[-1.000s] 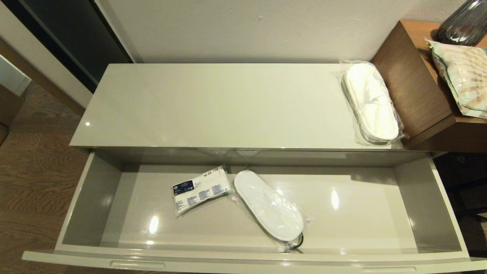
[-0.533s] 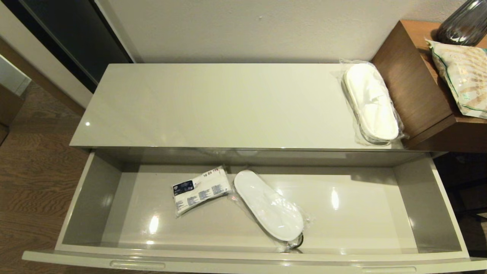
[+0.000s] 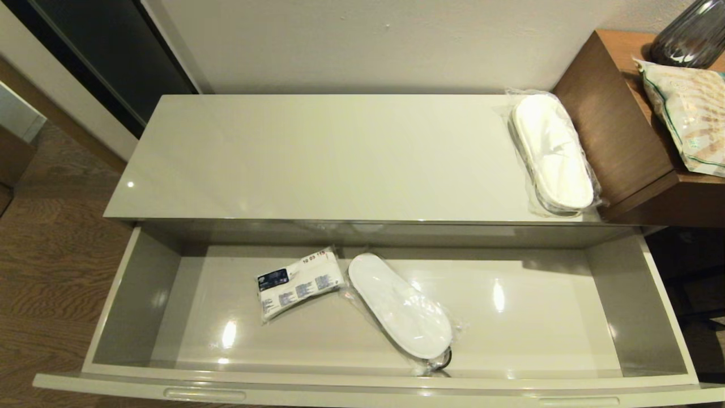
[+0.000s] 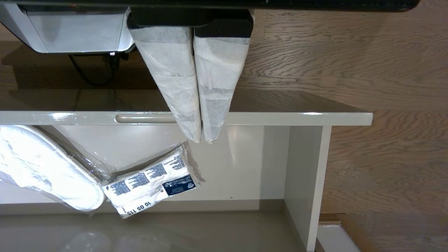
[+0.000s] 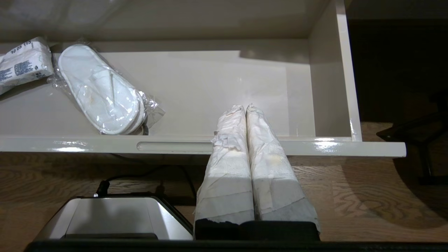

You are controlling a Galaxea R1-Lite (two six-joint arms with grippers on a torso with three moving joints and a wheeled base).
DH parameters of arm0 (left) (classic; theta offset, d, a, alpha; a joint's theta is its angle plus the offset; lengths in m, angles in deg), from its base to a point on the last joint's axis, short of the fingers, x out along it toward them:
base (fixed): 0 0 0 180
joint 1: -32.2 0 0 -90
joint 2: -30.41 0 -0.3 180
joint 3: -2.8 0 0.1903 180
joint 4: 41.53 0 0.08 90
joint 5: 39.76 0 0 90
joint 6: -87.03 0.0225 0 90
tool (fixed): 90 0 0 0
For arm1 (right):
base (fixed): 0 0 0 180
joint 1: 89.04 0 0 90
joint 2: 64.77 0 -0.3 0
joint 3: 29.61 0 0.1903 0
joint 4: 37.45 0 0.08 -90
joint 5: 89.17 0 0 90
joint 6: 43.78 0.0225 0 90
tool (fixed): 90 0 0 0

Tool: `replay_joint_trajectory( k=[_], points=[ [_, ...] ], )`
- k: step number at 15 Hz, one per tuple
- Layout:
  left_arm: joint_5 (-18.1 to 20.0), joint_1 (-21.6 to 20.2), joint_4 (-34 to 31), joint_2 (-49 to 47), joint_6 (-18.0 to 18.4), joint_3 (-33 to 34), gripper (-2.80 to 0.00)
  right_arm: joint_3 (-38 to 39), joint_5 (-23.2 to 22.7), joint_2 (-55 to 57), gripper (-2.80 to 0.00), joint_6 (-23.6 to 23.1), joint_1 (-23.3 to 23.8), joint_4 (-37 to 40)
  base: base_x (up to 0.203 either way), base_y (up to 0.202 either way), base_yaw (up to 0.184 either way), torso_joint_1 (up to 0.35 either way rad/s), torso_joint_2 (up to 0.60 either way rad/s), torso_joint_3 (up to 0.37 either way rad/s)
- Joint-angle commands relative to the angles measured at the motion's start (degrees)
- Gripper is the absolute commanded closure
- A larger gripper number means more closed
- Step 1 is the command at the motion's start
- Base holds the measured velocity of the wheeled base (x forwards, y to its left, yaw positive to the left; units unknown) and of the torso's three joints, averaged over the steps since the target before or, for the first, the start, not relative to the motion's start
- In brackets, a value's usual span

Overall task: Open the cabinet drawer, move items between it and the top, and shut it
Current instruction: Pick up the disposable slippers on the table

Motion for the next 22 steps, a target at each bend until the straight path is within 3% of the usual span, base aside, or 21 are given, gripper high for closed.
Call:
replay_joint_trajectory(
  k=[1,22],
  points=[
    [0.00,-0.01,-0.02,-0.09,0.01,0.00,0.00,0.01,0.01,0.00,0.00,0.00,0.00,-0.03,0.000,0.000,0.000,0.000,0.00,0.000],
    [0.00,-0.01,-0.02,-0.09,0.01,0.00,0.00,0.01,0.01,0.01,0.00,0.00,0.00,-0.03,0.000,0.000,0.000,0.000,0.00,0.000]
  ],
)
